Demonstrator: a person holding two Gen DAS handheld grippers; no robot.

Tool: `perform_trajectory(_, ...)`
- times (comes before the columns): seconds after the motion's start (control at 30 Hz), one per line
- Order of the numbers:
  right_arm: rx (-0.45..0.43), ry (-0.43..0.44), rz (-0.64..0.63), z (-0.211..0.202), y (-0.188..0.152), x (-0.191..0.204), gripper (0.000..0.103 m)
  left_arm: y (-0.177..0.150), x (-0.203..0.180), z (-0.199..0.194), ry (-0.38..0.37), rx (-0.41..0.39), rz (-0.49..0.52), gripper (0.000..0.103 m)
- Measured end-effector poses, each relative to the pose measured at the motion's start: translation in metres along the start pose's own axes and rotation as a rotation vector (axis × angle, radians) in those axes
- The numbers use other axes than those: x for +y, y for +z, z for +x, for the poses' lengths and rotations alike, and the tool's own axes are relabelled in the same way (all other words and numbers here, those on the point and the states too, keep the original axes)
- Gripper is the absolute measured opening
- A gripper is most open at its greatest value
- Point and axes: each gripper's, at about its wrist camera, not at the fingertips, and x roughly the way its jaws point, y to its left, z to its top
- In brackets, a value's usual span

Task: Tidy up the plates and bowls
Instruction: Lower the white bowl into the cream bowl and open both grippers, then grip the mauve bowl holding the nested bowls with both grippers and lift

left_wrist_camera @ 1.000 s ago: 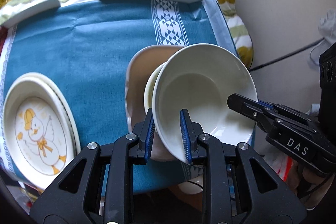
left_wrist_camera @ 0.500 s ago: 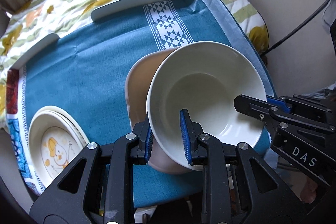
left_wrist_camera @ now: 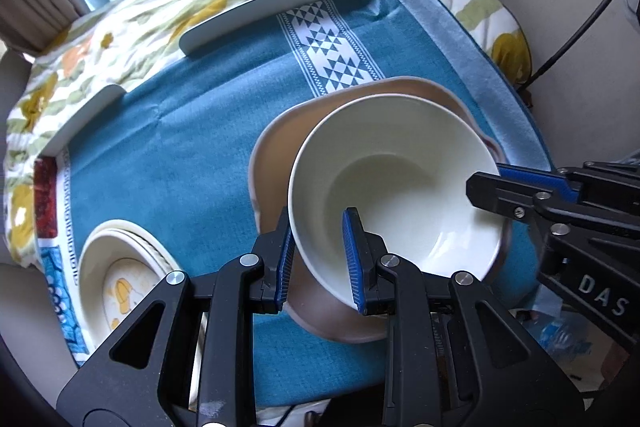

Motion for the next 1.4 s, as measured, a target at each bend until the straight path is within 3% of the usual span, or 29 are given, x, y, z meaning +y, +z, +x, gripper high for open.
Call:
perform_trajectory(0.53, 0.001, 0.015, -0.018, 0.000, 0.000, 0.000, 0.013, -0.002, 0.005, -0.002, -0.009, -0.014, -0.031, 0.021)
perform_trajectory(0.77, -0.047, 0.049, -0.021, -0.019, 0.005, -0.006, 0.013, -0.002, 0.021, -0.025, -0.033, -0.074, -0.077, 0.021)
perform_trajectory(0.93, -0.109, 0.087, -0.068, -0.052, 0.008, -0.005, 0.013, -0.005, 0.051, -0.062, -0.044, -0.150, -0.130, 0.021)
perform_trajectory(0.97, -0.123, 0.086, -0.083, -0.058, 0.009, -0.004, 0.019, -0.006, 0.058, -0.070, -0.056, -0.166, -0.142, 0.022)
perform_trajectory(1.03, -0.172, 0.080, -0.116, -0.076, 0.008, -0.001, 0.050, -0.010, 0.071, -0.086, -0.070, -0.191, -0.162, 0.029)
perform_trajectory(1.07, -0.186, 0.081, -0.131, -0.082, 0.007, 0.000, 0.081, -0.013, 0.075, -0.091, -0.068, -0.198, -0.166, 0.053)
perform_trajectory(1.1, -0.200, 0.078, -0.142, -0.088, 0.006, 0.000, 0.100, -0.017, 0.079, -0.098, -0.059, -0.213, -0.170, 0.090)
perform_trajectory(1.13, -0.221, 0.070, -0.161, -0.095, 0.003, 0.001, 0.101, -0.023, 0.082, -0.106, -0.044, -0.244, -0.175, 0.102)
perform_trajectory(1.2, -0.244, 0.041, -0.186, -0.101, -0.002, 0.001, 0.101, -0.034, 0.086, -0.118, -0.041, -0.301, -0.168, 0.103)
perform_trajectory(1.4, -0.080, -0.188, -0.333, -0.077, -0.017, 0.004, 0.101, -0.053, 0.081, -0.089, -0.108, -0.189, -0.076, 0.103)
